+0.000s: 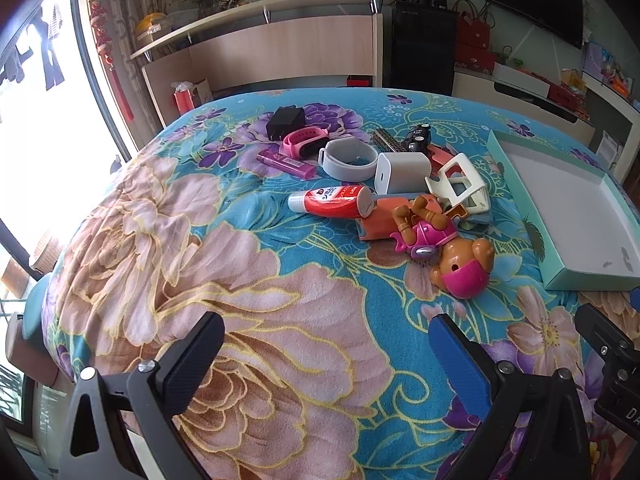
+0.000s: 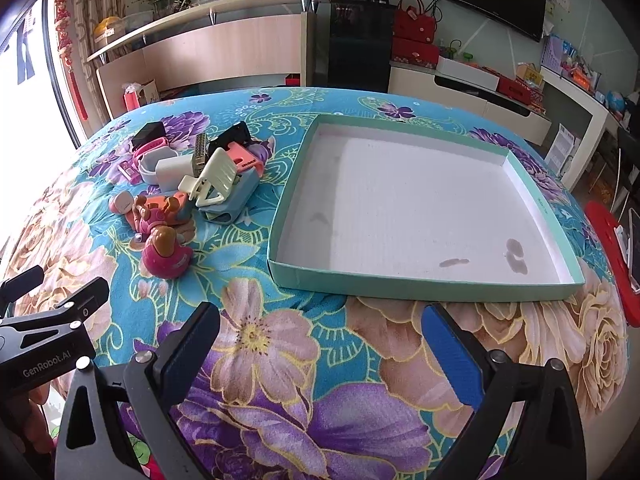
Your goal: Organize rigid objects
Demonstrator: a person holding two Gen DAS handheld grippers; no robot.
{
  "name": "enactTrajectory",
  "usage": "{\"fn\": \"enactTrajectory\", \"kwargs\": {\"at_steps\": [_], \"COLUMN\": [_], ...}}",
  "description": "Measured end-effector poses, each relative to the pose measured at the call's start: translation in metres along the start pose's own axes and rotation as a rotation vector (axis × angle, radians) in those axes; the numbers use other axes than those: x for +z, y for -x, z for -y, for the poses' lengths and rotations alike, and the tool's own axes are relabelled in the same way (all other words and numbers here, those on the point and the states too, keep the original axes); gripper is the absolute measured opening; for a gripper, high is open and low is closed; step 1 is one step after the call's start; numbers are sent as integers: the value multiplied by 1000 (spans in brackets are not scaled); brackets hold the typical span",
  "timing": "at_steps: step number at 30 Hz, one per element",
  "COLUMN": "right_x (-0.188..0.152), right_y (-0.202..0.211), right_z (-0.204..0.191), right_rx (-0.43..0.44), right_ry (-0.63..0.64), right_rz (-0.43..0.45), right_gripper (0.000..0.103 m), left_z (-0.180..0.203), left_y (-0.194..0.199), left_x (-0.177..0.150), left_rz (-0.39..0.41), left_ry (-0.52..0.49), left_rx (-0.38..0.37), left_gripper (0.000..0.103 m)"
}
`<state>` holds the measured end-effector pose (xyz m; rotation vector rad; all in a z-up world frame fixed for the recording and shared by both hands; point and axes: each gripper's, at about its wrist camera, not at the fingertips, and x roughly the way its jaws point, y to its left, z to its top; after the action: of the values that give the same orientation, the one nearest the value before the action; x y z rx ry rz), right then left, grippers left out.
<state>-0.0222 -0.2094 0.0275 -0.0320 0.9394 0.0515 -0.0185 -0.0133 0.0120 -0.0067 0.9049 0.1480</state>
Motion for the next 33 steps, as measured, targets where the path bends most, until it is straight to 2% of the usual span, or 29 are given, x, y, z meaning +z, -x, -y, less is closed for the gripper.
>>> {"fn": "enactTrajectory", "kwargs": {"at_steps": [12, 33], "right_x": [-3, -3], "right_y": [5, 6], "right_z": [-3, -1], "right_rx": [-26, -27], "right_ry": [14, 6], "right_rz": [21, 25], "right_gripper": [101, 101], "left_z": [-8, -6], "left_y": [-1, -2], "left_x": [-1, -3], "left_rz": [1, -4], "left_ry": [28, 11], "left_rx": [-1, 2], "left_gripper": [103, 103]}}
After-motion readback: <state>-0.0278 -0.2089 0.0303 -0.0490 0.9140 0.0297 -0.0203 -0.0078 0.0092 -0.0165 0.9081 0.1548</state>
